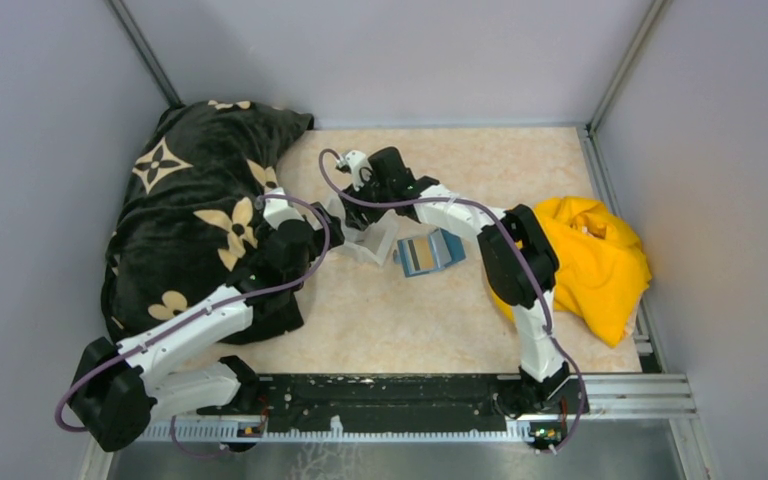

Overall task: Put the credit cards into the card holder
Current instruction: Pick up the credit card from the storage box.

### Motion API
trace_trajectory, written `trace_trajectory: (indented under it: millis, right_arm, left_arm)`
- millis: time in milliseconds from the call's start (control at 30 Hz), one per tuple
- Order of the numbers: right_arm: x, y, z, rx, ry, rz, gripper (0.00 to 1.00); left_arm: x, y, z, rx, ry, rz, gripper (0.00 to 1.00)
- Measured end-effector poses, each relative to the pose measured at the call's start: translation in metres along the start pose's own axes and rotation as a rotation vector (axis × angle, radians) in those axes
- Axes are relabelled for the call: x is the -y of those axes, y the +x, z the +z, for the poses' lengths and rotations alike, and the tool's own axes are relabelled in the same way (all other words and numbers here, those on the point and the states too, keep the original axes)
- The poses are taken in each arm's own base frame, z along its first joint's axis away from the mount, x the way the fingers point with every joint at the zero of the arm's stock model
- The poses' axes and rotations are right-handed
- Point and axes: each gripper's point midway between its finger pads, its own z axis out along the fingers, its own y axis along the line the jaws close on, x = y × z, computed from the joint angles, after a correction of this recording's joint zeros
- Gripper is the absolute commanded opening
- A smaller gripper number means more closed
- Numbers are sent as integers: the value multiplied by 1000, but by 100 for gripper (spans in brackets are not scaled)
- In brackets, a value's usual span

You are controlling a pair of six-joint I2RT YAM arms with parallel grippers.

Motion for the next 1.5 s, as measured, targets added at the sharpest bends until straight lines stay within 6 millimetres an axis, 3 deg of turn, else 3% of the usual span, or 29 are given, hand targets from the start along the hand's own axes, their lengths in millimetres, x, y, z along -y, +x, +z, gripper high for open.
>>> trace_trajectory:
  millis: [267, 433, 900, 1500]
  right_arm:
    - [-3, -7, 11, -4, -47, -5, 55]
    - [-5, -1, 18, -25, -76, 10, 53]
    - [-11, 1, 19, -31, -163, 86, 28]
    - [-12, 0, 17, -31, -182, 138, 23]
  left_arm:
    - [-3, 1, 0, 3, -8, 0, 96]
    - [-5, 4, 1, 1, -14, 4, 96]
    - [-3, 4, 4, 9, -7, -1, 96]
    - [-4, 13, 8, -15, -12, 15, 96]
